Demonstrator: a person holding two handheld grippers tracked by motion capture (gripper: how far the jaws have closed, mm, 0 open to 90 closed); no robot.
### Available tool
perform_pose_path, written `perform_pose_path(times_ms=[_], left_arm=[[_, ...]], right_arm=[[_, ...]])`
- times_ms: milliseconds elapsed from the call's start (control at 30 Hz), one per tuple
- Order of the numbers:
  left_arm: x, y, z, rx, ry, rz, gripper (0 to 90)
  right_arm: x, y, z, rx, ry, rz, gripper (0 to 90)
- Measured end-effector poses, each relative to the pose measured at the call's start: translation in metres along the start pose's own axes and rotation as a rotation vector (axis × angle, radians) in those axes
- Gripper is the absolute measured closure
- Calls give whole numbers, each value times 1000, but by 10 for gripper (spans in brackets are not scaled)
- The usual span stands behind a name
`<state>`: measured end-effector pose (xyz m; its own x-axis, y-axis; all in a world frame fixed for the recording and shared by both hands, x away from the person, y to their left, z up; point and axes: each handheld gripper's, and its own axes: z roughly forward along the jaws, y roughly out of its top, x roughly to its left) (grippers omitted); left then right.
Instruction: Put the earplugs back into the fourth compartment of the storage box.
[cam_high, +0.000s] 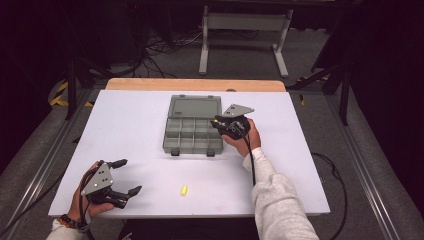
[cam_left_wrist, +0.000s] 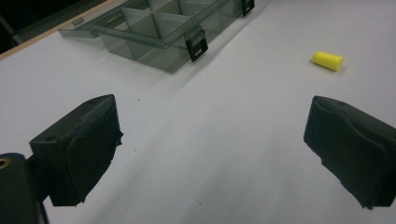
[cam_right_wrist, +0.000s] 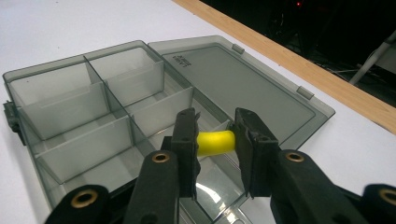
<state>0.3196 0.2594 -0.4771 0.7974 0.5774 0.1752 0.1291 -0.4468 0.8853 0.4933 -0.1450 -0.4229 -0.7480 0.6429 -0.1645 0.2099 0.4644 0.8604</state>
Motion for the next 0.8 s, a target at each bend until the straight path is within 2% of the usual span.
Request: perform_pose_path(times_ms=[300,800], left_arm=[[0,-1,-1,0,2,0,49],[0,-2,-2,7,7,2,50]], right_arm=[[2,-1,5,27,-4,-9,706],[-4,-6,6,36,-15,25,693]])
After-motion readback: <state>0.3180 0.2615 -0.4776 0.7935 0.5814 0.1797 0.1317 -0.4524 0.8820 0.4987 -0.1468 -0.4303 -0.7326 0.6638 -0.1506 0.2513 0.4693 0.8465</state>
